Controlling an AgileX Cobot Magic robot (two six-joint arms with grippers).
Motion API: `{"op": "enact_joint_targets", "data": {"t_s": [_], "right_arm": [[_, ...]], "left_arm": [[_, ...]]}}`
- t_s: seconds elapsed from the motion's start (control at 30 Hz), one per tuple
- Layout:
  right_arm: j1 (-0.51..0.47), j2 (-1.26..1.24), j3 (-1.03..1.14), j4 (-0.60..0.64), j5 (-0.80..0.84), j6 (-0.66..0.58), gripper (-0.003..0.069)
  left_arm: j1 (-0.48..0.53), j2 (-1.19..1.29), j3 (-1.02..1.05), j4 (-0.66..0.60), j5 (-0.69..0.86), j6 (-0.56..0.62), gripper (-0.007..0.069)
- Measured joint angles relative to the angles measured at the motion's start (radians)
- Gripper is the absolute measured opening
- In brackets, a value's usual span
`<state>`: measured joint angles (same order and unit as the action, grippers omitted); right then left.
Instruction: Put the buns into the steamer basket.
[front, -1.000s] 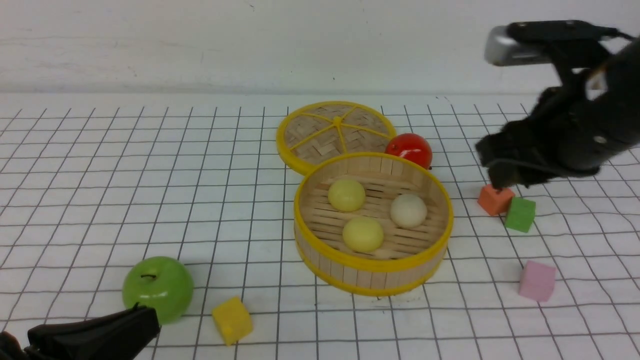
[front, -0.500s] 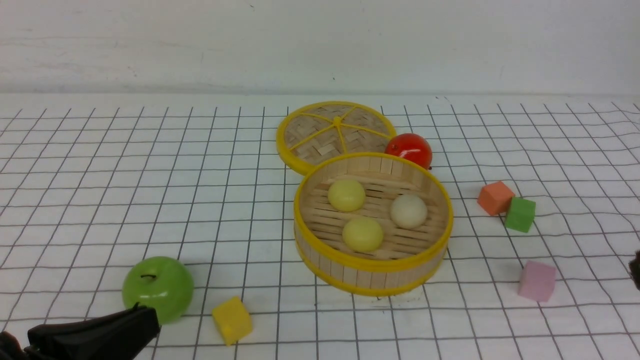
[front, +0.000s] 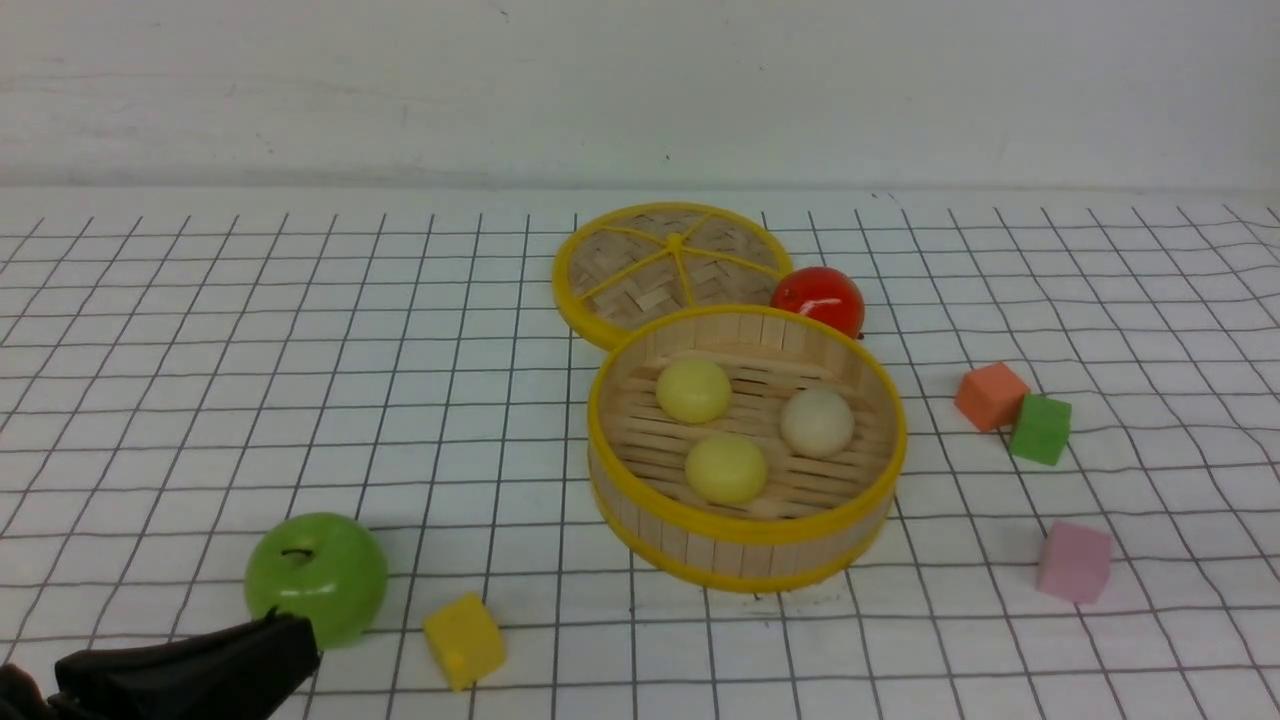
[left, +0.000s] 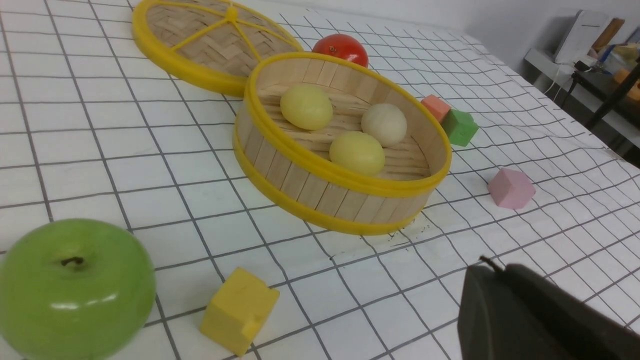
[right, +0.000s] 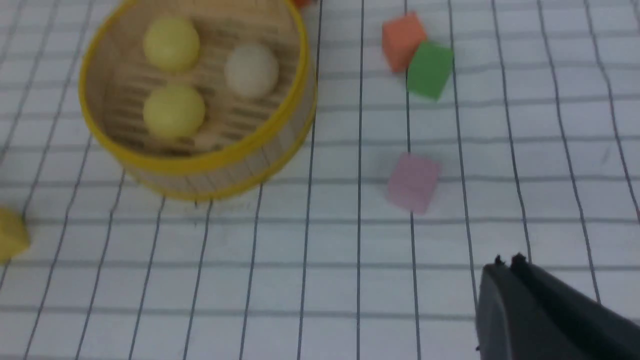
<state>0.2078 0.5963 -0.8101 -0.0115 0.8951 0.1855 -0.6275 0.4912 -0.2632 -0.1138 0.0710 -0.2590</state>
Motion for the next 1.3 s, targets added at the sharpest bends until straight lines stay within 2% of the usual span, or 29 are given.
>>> {"op": "enact_joint_targets", "data": {"t_s": [0.07, 0.1, 0.27, 0.43, 1.3], "right_arm": [[-0.039, -0.132, 0.171, 0.0, -0.157, -0.002, -0.0016], [-0.045, -0.143, 0.186, 0.0, -0.184, -0.002, -0.0016], [-0.107, -0.434, 0.586, -0.006, -0.439, -0.002, -0.0013], [-0.117, -0.599, 0.815, -0.01, -0.519, -0.002, -0.001], [-0.117, -0.607, 0.827, 0.002, -0.499, 0.003, 0.0001]], "left_arm": [[0.0, 0.0, 0.0, 0.0, 0.004, 0.0, 0.0021], [0.0, 0.0, 0.0, 0.0, 0.004, 0.0, 0.0021], [0.0, 0.0, 0.0, 0.0, 0.007, 0.0, 0.0024], [0.0, 0.0, 0.0, 0.0, 0.008, 0.0, 0.0032], [-0.003, -0.001, 0.0, 0.0, 0.014, 0.0, 0.0053]]}}
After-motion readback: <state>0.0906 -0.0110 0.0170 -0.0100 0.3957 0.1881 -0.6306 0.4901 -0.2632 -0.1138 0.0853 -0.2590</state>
